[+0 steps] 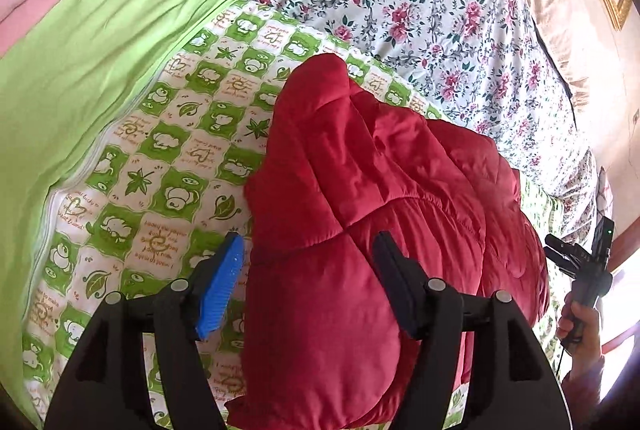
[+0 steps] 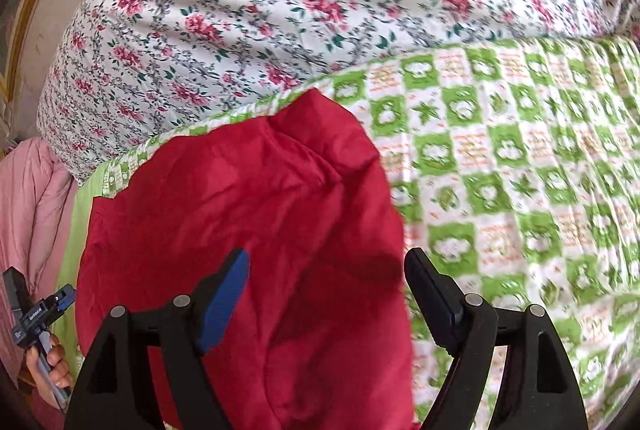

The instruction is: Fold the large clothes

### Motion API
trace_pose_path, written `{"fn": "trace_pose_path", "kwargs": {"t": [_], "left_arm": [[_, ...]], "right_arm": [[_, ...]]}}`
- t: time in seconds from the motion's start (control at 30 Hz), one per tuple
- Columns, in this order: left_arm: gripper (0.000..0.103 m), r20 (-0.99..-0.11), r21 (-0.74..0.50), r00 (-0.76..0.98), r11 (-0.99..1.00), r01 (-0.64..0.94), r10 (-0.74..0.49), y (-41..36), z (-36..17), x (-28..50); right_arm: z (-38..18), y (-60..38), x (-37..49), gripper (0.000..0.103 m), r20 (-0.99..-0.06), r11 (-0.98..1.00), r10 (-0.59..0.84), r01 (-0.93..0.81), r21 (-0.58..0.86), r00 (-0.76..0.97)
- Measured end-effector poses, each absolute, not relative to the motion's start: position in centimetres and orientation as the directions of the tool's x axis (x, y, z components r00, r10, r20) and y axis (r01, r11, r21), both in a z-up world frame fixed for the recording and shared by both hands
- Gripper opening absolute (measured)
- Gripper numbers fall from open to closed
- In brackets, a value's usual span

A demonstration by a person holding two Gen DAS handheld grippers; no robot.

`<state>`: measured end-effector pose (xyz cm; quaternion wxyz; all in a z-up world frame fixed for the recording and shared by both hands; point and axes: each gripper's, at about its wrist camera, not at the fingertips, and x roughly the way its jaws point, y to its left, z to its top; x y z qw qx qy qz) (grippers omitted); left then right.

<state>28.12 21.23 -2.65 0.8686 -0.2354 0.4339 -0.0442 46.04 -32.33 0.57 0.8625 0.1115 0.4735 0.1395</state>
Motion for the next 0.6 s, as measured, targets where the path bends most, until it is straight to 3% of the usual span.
{"fn": "trace_pose_path", "kwargs": {"t": [0.07, 0.17, 0.6], "left_arm": [[0.066, -0.729, -0.465, 0.611, 0.879, -0.108, -0.311, 21.2, -2.8, 28.1], [0.082, -0.733, -0.476, 0.590, 0.875, -0.090, -0.338, 20.9, -3.2, 28.4], [0.084, -0.723, -0.523, 0.567, 0.849, -0.075, -0.395, 21.1, -5.1, 30.0]], "right_arm": [[0.3, -32.8, 46.1, 0.082, -0.787, 0.933, 0.353, -0.128, 0.336, 0.506], [-0.2, -33.7, 45.8, 0.083, -0.786, 0.926, 0.370, -0.129, 0.355, 0.496], [-3.5, -35.4, 45.8, 0.089, -0.790, 0.881, 0.456, -0.078, 0.468, 0.411]]}}
